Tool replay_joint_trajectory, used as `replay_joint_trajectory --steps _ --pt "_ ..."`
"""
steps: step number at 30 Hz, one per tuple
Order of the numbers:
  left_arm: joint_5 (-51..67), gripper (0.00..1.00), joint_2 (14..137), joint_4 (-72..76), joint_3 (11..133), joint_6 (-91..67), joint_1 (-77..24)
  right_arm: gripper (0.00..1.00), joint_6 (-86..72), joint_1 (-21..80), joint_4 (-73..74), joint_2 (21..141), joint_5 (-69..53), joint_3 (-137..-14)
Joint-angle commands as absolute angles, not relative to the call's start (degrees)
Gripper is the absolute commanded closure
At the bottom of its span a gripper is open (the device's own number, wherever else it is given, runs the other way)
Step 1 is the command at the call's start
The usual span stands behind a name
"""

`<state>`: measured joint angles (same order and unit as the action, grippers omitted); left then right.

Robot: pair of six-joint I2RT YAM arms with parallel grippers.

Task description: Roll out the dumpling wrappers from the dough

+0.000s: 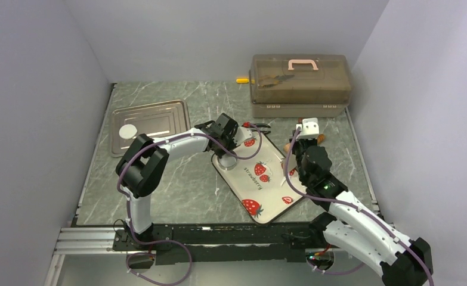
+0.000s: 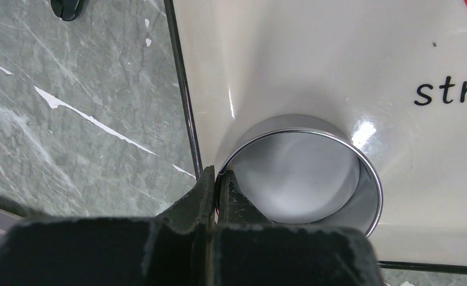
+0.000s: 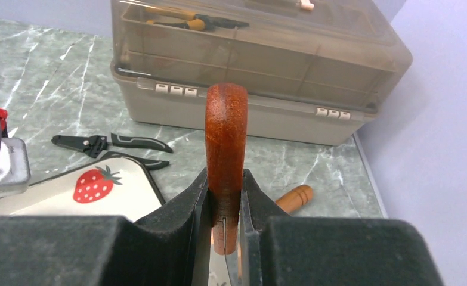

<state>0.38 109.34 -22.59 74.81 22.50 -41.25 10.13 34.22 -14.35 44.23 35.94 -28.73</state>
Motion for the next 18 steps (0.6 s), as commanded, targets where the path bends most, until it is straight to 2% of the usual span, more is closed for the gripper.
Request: replay_joint_trajectory --steps 1,6,9,18 --pt "0.80 1.00 109.85 -23.16 74.19 21.55 -41.09 1.00 17.27 32.87 -6.58 42.10 33.99 -30.67" --pt "0.96 1.00 110.02 -23.31 74.29 21.38 -41.13 1.00 12.73 32.85 -0.82 46.07 19.42 -41.47" --pt "1.07 1.00 110.20 -23.54 74.48 21.28 -41.11 1.00 9.26 32.87 -1.38 49.13 14.93 -46.62" --pt "0.90 1.00 110.53 -23.82 75.05 21.32 -41.18 1.00 0.24 32.87 -13.46 58.58 7.40 -42.61"
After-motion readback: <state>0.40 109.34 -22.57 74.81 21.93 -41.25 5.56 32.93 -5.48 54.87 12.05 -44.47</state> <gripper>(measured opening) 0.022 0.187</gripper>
